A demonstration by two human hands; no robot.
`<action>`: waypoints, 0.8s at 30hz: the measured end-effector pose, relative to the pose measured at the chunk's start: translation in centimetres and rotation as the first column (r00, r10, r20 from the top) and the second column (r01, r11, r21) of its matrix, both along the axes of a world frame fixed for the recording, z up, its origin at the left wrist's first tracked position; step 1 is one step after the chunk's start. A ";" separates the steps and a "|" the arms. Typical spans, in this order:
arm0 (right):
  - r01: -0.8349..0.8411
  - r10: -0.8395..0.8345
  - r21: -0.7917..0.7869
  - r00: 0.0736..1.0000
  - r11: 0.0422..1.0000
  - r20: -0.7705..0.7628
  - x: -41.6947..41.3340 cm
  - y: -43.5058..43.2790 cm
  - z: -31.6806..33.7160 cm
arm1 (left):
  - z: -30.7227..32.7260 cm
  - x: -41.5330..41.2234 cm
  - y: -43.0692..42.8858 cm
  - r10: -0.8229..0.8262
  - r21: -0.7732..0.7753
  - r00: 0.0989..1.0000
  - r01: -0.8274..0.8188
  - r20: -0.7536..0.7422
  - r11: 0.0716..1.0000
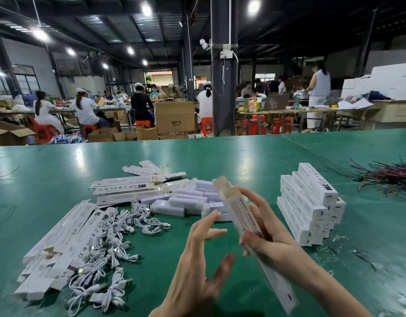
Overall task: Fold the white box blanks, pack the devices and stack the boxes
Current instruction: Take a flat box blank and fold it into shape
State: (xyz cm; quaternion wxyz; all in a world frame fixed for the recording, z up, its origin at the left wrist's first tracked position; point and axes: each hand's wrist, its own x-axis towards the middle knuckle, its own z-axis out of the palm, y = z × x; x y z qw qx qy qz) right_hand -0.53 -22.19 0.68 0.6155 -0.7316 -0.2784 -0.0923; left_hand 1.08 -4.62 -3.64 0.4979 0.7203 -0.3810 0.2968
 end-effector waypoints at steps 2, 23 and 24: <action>-0.153 0.158 0.061 0.983 0.986 -0.098 -0.1 -0.2 0.3 | 0.2 -0.5 -0.3 -0.072 -0.091 0.994 0.064 -0.080 0.994; -0.113 0.057 -0.172 0.951 0.979 -0.305 -0.2 0.7 -1.0 | 0.5 0.4 -0.1 -0.440 -0.615 0.661 -0.042 -0.608 0.787; -0.100 0.042 -0.189 0.956 0.977 -0.291 -0.1 0.8 -1.1 | 0.4 0.5 -0.1 -0.455 -0.635 0.649 -0.056 -0.609 0.770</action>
